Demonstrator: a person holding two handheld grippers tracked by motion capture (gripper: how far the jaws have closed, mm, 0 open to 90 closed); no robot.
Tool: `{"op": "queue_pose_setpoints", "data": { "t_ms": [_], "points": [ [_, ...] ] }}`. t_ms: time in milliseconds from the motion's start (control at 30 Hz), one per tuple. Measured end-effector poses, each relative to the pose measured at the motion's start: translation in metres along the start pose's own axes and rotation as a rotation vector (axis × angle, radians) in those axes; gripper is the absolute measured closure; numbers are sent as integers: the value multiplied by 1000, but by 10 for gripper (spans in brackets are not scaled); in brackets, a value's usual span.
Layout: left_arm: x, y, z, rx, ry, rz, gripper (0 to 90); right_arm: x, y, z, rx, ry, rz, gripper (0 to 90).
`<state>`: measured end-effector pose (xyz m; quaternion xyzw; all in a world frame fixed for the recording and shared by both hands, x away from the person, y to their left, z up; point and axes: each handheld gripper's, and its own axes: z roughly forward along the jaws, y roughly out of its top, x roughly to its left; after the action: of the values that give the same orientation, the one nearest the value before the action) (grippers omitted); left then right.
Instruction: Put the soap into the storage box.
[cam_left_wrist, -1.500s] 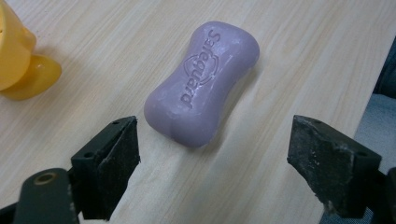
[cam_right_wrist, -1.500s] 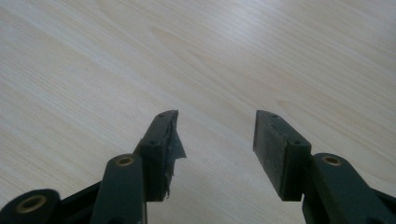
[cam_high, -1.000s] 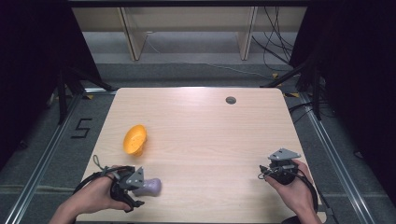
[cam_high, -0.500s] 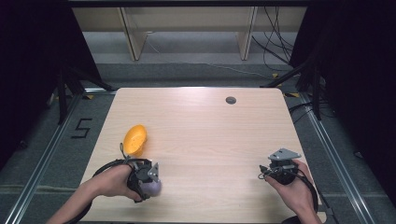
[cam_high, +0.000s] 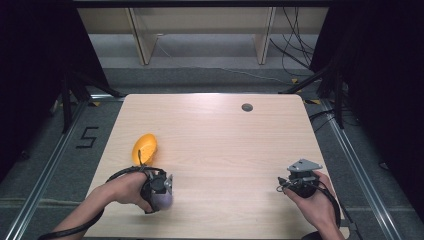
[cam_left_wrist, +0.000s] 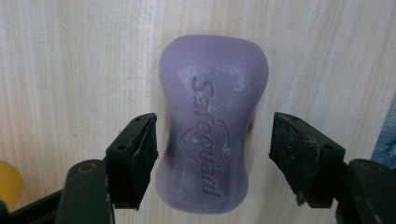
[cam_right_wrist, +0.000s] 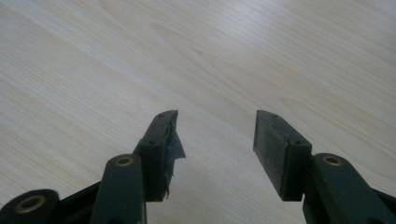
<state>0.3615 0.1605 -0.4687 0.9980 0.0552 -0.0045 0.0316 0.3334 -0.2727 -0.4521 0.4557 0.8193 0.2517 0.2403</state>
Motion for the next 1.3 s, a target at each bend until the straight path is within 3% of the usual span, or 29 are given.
{"op": "queue_pose_setpoints", "data": {
  "t_ms": [400, 700, 833, 1300],
  "points": [
    [5, 4, 3, 28, -42, -9, 373, 0, 0, 0, 1, 1, 5, 499],
    [9, 6, 6, 38, -48, -8, 394, 1, 0, 0, 6, 6, 9, 498],
    [11, 5, 7, 26, -57, -10, 456, 1, 0, 0, 6, 6, 9, 498],
    [12, 3, 7, 13, -63, -5, 490, 1, 0, 0, 7, 8, 9, 498]
  ]
}}
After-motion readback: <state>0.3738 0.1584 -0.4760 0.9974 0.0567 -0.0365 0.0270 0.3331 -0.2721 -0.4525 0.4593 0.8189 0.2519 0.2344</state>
